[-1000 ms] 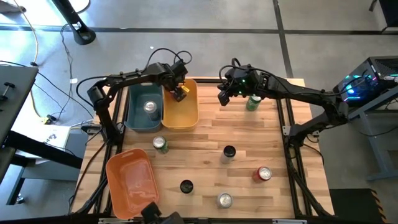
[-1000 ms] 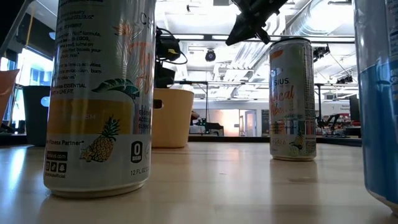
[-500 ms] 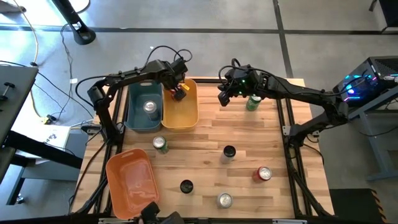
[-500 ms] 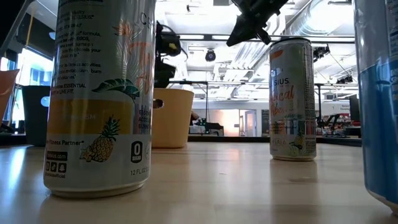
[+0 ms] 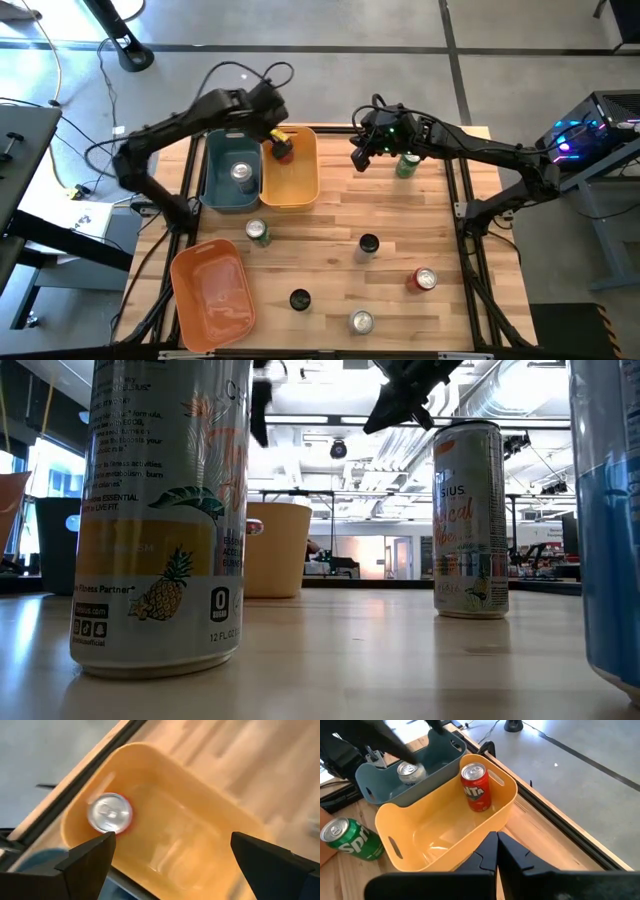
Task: Sort soda cans
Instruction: Move the orange bin to the right of the yellow bin
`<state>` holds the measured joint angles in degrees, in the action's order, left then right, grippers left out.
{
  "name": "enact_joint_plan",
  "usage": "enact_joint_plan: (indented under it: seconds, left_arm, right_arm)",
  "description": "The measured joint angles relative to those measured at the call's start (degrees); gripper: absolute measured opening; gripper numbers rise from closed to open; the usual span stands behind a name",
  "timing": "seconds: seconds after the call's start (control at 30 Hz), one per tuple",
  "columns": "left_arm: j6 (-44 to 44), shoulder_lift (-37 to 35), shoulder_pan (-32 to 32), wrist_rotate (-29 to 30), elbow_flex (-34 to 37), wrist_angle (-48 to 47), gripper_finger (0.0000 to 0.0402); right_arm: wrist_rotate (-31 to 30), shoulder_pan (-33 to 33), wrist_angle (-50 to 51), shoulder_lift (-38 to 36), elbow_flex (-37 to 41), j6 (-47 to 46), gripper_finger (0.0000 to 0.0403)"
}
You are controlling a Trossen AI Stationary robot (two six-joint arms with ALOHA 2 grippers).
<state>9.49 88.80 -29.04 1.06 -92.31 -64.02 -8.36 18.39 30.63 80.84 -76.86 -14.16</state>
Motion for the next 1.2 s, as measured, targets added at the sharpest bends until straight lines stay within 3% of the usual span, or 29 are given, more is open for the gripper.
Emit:
enact_joint_plan:
  seconds: [0.13,0.3,0.47,0.67,0.77,1.03,1.2]
  left_arm:
    - [6.7,-7.3,7.4,0.3,0.5,-3.0,0.0387]
    - [20.6,-13.2,22.8,6.6,5.0,-8.8,0.0387]
    - [35.0,-13.8,40.0,6.1,10.3,-9.5,0.0387]
    - [43.2,-10.8,58.2,9.0,10.5,-2.2,0.0387]
    - [48.1,-7.7,63.6,8.9,10.5,-3.3,0.0387]
    - [52.6,4.0,73.5,-3.1,10.5,4.5,0.0387]
    - [57.8,5.1,75.3,0.5,9.0,5.6,0.0387]
  right_arm:
    - [0.5,0.0,0.0,0.0,0.0,1.1,0.0000]
    - [2.1,0.0,0.0,0.0,0.0,2.1,0.0000]
    - [3.2,0.0,0.2,0.0,0.0,2.7,0.0000]
    - [4.0,0.0,1.0,0.0,0.0,3.4,0.0000]
    - [4.4,0.0,1.0,0.0,0.0,3.9,0.0000]
    - [5.0,0.0,1.9,0.0,0.0,4.1,0.0000]
    - [5.0,0.0,2.4,0.0,0.0,4.2,0.0000]
